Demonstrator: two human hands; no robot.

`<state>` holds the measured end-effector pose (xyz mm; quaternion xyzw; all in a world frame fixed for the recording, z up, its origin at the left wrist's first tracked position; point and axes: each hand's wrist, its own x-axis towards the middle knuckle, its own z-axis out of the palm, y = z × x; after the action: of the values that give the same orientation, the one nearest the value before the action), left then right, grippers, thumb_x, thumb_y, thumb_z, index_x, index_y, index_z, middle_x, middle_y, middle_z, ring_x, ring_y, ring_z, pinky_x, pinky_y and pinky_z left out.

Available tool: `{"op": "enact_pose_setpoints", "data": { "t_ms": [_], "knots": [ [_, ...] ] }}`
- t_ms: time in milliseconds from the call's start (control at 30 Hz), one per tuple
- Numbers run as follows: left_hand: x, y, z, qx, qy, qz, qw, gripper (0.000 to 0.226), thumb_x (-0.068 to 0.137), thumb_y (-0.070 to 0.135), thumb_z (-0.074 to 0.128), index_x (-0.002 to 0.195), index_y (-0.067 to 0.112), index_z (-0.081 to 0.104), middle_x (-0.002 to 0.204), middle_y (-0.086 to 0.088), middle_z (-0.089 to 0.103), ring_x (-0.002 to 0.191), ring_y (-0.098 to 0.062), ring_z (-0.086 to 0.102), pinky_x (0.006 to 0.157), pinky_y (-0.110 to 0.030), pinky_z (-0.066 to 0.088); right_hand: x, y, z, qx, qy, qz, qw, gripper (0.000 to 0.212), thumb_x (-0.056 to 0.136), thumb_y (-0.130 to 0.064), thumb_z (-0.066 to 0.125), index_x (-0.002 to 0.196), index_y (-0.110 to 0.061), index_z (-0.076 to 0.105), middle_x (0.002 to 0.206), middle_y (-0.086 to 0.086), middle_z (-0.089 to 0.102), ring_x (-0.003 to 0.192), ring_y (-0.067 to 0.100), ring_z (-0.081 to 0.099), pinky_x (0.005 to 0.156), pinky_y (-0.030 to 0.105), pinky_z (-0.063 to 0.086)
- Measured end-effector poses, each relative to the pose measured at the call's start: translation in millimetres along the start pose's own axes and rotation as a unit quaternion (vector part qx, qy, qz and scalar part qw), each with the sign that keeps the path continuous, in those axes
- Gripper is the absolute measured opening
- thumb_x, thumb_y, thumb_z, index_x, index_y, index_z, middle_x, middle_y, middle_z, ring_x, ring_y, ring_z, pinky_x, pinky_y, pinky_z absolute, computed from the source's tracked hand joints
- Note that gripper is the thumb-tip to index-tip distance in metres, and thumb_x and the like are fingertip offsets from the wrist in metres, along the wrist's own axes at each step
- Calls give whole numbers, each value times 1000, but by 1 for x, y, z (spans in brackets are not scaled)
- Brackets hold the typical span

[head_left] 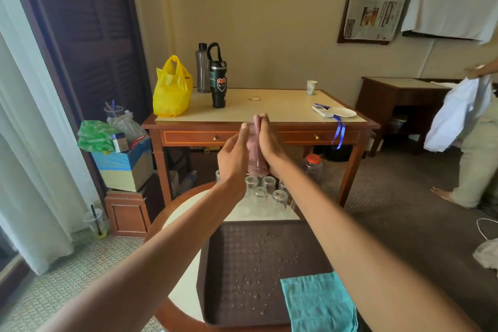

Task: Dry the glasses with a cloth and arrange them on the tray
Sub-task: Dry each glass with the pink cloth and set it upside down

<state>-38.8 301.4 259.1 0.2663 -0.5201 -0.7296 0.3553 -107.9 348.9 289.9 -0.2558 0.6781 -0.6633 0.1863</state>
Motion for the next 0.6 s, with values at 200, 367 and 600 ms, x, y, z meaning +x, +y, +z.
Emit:
{"op": "enact_pose_setpoints", "data": {
  "t_ms": [200, 367, 600],
  "knots": [
    [8, 8, -3, -4, 75, 14, 997, 41, 88, 61, 71, 105, 24, 78, 98, 3, 78, 97, -15, 72, 94, -39, 58, -8, 19, 15, -27, -35, 25, 999, 74, 105, -56, 6, 121, -9, 61, 105, 9, 66, 87, 13, 60, 75, 22, 49],
    [16, 10, -12, -7, 74, -2, 997, 47, 91, 57, 70, 114, 16, 68, 106, -3, 73, 101, -20, 70, 96, -42, 58, -22, 39, 31, -59, -2, -59, 996, 59, 100, -65, 23, 95, -22, 64, 84, 7, 68, 81, 27, 70, 80, 50, 59],
    [-1, -2, -6, -13, 21, -57, 998, 40, 102, 52, 55, 110, 18, 74, 104, -8, 77, 93, -25, 74, 68, -33, 60, -9, 9, 12, -18, 24, -29, 999, 50, 107, -52, 25, 86, -17, 53, 68, 2, 58, 48, 8, 60, 52, 22, 52]
  ]
}}
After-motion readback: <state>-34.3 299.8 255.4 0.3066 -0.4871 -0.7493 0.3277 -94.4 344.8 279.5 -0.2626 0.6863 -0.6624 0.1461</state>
